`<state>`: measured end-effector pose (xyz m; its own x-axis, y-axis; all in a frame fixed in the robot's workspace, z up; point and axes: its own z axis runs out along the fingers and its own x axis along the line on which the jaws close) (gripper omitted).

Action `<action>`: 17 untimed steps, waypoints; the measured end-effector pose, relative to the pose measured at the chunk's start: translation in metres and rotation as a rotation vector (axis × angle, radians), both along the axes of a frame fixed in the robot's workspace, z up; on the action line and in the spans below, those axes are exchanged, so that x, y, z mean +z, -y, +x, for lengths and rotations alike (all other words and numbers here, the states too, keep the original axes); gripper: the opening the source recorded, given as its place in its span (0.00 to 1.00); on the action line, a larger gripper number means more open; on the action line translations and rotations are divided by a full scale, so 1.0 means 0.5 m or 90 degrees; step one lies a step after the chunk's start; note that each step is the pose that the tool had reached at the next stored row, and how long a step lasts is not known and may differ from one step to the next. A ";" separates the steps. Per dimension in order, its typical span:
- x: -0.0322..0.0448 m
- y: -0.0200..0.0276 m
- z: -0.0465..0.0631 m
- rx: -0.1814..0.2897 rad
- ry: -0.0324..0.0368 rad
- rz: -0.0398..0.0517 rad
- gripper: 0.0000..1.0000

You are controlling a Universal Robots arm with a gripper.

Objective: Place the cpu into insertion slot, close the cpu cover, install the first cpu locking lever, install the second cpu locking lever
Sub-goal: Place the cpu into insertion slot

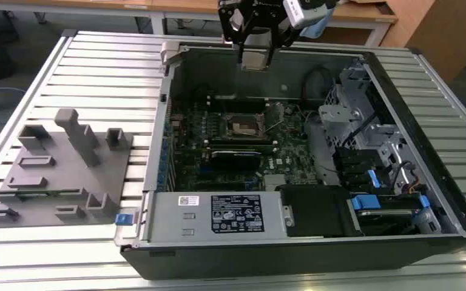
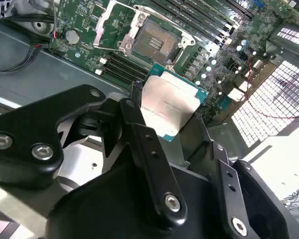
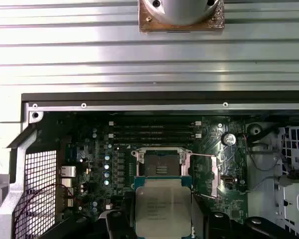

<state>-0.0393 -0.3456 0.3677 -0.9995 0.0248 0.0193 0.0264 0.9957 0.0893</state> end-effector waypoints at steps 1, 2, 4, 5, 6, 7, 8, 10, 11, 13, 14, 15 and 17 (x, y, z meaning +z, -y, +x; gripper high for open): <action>0.000 0.0000 0.000 0.000 0.0000 0.0000 0.54; 0.000 0.0000 0.000 0.000 0.0000 0.0000 0.54; -0.001 0.0000 0.000 0.000 0.0000 0.0000 0.54; -0.001 0.0000 0.000 0.000 0.0000 0.0000 0.54; -0.001 0.0000 0.000 0.000 0.0000 0.0000 0.54; -0.001 -0.0001 0.000 0.000 0.0000 0.0001 0.54; -0.002 -0.0001 0.000 0.000 0.0001 0.0001 0.54; -0.004 0.0000 0.000 0.000 0.0000 0.0000 0.54; -0.005 0.0000 0.000 0.000 0.0000 -0.0003 0.54; -0.005 0.0001 0.000 0.000 0.0000 -0.0005 0.54; -0.005 0.0000 0.000 0.000 0.0000 -0.0004 0.54; -0.005 0.0000 0.000 0.000 0.0000 -0.0004 0.54; -0.006 -0.0001 0.000 0.000 0.0001 -0.0002 0.54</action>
<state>-0.0393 -0.3455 0.3645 -0.9995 0.0248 0.0191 0.0264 0.9957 0.0890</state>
